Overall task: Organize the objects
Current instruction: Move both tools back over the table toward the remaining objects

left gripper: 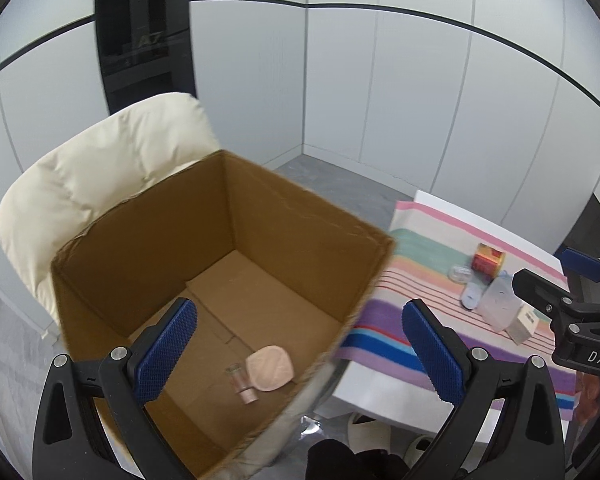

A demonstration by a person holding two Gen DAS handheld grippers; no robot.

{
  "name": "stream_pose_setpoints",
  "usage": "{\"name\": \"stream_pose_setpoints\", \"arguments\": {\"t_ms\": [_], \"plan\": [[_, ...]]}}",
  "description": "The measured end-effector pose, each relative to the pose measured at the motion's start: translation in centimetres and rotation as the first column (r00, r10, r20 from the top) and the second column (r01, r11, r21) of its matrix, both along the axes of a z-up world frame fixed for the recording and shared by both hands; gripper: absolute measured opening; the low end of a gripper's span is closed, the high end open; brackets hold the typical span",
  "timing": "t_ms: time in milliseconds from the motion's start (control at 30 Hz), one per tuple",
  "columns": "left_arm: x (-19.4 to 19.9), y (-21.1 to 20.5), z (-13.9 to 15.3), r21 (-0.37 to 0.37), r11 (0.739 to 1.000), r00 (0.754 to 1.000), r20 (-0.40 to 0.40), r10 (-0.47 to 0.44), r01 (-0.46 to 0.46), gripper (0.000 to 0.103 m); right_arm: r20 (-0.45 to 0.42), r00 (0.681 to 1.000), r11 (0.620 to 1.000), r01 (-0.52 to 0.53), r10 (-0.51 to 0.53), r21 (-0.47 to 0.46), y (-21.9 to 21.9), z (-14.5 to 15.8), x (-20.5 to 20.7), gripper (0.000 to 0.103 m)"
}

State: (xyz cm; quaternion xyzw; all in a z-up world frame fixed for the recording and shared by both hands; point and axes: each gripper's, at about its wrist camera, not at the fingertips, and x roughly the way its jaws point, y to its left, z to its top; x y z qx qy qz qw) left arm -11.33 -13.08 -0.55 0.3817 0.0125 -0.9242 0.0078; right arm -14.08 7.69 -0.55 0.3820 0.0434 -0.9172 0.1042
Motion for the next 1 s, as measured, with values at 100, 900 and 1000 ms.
{"name": "stream_pose_setpoints", "arguments": {"t_ms": [100,900,1000], "plan": [[-0.3,1.7,-0.2,0.001,1.0,1.0,0.004,-0.03,0.03,0.103,0.004,1.0,1.0,0.025,-0.025,0.001,1.7,0.0,0.2,0.103],[-1.5,14.0,-0.8,-0.005,0.973,0.973,0.014,-0.231,0.231,0.103,0.025,0.969,0.97,0.244,-0.244,0.001,14.9,0.0,2.4,0.103],[-1.4,15.4,-0.8,-0.006,0.967,0.967,0.014,-0.253,0.253,0.103,0.029,0.962,0.963,0.27,-0.27,-0.002,16.3,0.0,2.8,0.103]]}}
